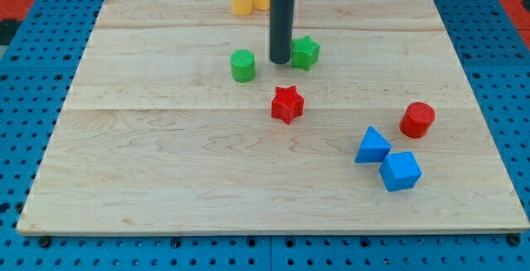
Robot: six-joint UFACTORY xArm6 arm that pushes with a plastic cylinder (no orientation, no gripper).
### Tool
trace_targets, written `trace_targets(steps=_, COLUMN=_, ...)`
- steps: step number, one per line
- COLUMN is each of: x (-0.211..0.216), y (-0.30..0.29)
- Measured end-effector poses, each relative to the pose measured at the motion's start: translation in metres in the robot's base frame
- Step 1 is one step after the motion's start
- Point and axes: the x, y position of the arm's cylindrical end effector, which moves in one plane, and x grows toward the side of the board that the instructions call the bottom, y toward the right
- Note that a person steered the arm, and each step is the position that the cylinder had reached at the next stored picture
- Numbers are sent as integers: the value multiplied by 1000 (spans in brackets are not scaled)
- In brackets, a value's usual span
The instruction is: Place the red star and the green circle to the left of the green star
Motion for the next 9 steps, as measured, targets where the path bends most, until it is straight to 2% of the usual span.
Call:
trace_targets(steps=1, x=37, y=-39)
trace_targets(steps=3, x=31, y=-83)
trace_targets(steps=4, x=6, y=-61)
trace_targets(steps=5, x=20, y=-22)
trace_targets(steps=7, x=60, y=94)
trace_targets(steps=8, x=77, y=15)
trace_targets(steps=9, x=57, y=-78)
